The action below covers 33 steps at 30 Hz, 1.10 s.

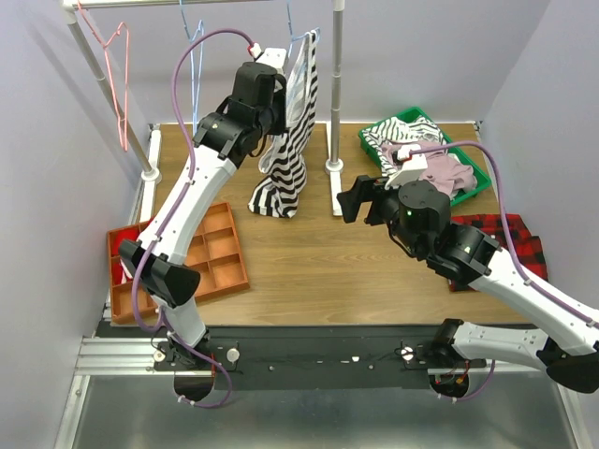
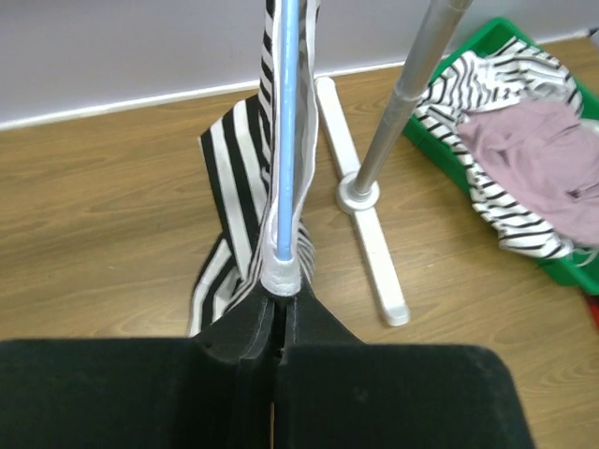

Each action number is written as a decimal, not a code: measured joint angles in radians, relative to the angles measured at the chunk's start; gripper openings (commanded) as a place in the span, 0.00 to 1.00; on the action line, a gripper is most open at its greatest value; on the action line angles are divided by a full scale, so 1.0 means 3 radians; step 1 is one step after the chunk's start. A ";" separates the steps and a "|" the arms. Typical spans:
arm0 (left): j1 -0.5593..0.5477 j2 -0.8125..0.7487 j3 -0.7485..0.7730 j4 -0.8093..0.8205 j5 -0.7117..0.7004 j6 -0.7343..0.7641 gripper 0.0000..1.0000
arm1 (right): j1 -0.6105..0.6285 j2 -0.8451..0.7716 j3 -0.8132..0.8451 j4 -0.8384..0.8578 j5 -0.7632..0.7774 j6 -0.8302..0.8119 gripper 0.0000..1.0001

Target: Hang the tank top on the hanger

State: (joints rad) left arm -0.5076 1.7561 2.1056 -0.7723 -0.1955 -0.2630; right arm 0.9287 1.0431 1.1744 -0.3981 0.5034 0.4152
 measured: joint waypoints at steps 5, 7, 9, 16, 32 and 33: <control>0.0005 -0.0131 -0.0074 0.0047 0.0027 -0.0024 0.45 | 0.0000 -0.0017 -0.0029 0.0001 -0.0004 0.0014 0.99; 0.0005 -0.0183 -0.0095 0.0071 0.0032 -0.0027 0.59 | 0.0000 -0.0017 -0.0039 0.0000 -0.0011 0.0013 0.99; 0.0005 -0.0240 -0.0120 0.0088 0.0036 -0.0023 0.67 | 0.0000 -0.0017 -0.0041 0.0001 -0.0014 0.0013 1.00; 0.0005 -0.0556 -0.0313 0.0164 0.0114 -0.0045 0.99 | 0.0000 -0.0010 -0.0041 -0.0006 -0.0015 0.0056 1.00; -0.0970 -0.1489 -0.1311 0.0401 0.0046 -0.0125 0.99 | 0.0000 -0.0170 -0.0069 -0.0388 0.0056 0.0703 1.00; -0.1123 -0.1520 -0.1441 0.0413 0.0024 -0.0139 0.99 | 0.0000 -0.0186 -0.0085 -0.0420 0.0066 0.0738 1.00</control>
State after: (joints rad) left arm -0.8444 1.3003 1.6733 -0.6483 -0.1883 -0.3046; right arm 0.9287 0.9874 1.1488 -0.5240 0.5232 0.6365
